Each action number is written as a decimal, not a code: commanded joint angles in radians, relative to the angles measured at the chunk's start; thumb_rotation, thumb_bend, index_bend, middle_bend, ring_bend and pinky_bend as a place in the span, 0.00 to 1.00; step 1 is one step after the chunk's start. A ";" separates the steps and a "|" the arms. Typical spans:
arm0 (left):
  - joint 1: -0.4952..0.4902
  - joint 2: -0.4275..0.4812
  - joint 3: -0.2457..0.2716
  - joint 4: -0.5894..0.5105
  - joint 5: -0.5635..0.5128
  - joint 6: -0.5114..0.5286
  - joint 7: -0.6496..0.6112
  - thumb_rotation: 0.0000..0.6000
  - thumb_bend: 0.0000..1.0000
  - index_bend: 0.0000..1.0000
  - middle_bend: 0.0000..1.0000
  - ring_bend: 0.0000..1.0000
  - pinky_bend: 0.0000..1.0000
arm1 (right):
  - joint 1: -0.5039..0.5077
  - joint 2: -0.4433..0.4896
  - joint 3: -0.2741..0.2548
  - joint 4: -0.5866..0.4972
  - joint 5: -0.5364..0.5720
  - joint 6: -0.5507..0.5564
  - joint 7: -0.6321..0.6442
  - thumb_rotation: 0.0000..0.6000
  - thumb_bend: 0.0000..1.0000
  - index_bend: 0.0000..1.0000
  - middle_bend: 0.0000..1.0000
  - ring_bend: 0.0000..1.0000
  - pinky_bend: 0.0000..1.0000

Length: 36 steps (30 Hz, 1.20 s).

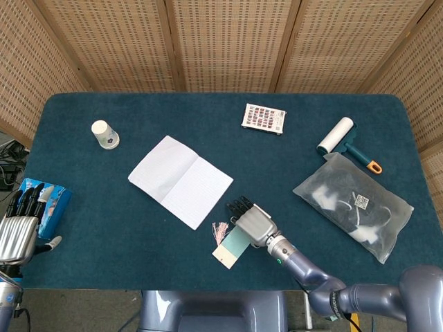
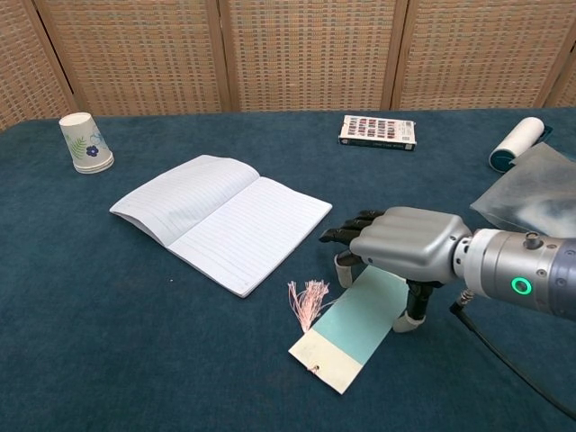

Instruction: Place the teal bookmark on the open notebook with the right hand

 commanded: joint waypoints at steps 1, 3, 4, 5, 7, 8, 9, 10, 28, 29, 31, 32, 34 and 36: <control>-0.001 0.000 0.000 0.001 -0.001 -0.002 0.000 1.00 0.00 0.00 0.00 0.00 0.00 | 0.002 -0.003 -0.002 0.003 0.003 -0.001 0.001 1.00 0.18 0.35 0.00 0.00 0.00; -0.002 -0.001 0.001 0.001 -0.002 -0.004 0.001 1.00 0.00 0.00 0.00 0.00 0.00 | 0.003 -0.006 -0.004 0.004 0.003 0.000 0.003 1.00 0.18 0.33 0.00 0.00 0.00; -0.002 -0.001 0.000 0.001 -0.002 -0.004 0.001 1.00 0.00 0.00 0.00 0.00 0.00 | 0.004 -0.007 -0.004 0.005 0.002 0.000 0.005 1.00 0.18 0.32 0.00 0.00 0.00; -0.002 -0.001 0.000 0.001 -0.002 -0.003 0.000 1.00 0.00 0.00 0.00 0.00 0.00 | 0.005 -0.008 -0.005 0.006 0.001 0.000 0.006 1.00 0.18 0.32 0.00 0.00 0.00; -0.002 0.000 0.000 0.001 -0.002 -0.003 0.000 1.00 0.00 0.00 0.00 0.00 0.00 | 0.006 -0.010 -0.007 0.008 -0.001 0.000 0.007 1.00 0.18 0.34 0.00 0.00 0.00; -0.002 0.000 0.000 0.001 -0.003 -0.003 0.000 1.00 0.00 0.00 0.00 0.00 0.00 | 0.007 -0.010 -0.008 0.009 0.000 -0.001 0.007 1.00 0.18 0.36 0.00 0.00 0.00; -0.002 0.000 0.000 0.001 -0.003 -0.003 0.000 1.00 0.00 0.00 0.00 0.00 0.00 | 0.007 -0.010 -0.009 0.010 0.000 -0.001 0.007 1.00 0.18 0.39 0.01 0.00 0.00; -0.002 0.000 0.000 0.001 -0.003 -0.003 0.000 1.00 0.00 0.00 0.00 0.00 0.00 | 0.008 -0.011 -0.010 0.011 0.000 -0.001 0.007 1.00 0.18 0.42 0.02 0.00 0.00; -0.002 0.001 0.002 -0.002 -0.002 -0.003 -0.001 1.00 0.00 0.00 0.00 0.00 0.00 | 0.001 -0.020 -0.011 0.027 -0.057 0.037 0.047 1.00 0.18 0.59 0.12 0.00 0.00; -0.002 0.001 0.001 -0.002 -0.002 -0.003 -0.001 1.00 0.00 0.00 0.00 0.00 0.00 | 0.001 -0.019 -0.011 0.026 -0.058 0.038 0.047 1.00 0.19 0.59 0.12 0.00 0.00; -0.002 0.001 0.002 -0.002 -0.001 -0.004 -0.002 1.00 0.00 0.00 0.00 0.00 0.00 | 0.001 -0.018 -0.006 0.026 -0.061 0.047 0.043 1.00 0.19 0.59 0.12 0.00 0.00; -0.002 0.002 0.002 -0.002 -0.001 -0.004 -0.002 1.00 0.00 0.00 0.00 0.00 0.00 | 0.001 -0.018 -0.004 0.025 -0.060 0.048 0.042 1.00 0.19 0.59 0.12 0.00 0.00; -0.003 0.002 0.002 -0.002 -0.001 -0.004 -0.003 1.00 0.00 0.00 0.00 0.00 0.00 | 0.002 -0.014 0.002 0.023 -0.055 0.051 0.038 1.00 0.18 0.59 0.11 0.00 0.00; -0.003 0.002 0.002 -0.002 -0.001 -0.004 -0.005 1.00 0.00 0.00 0.00 0.00 0.00 | 0.004 -0.010 0.007 0.019 -0.049 0.052 0.031 1.00 0.18 0.59 0.11 0.00 0.00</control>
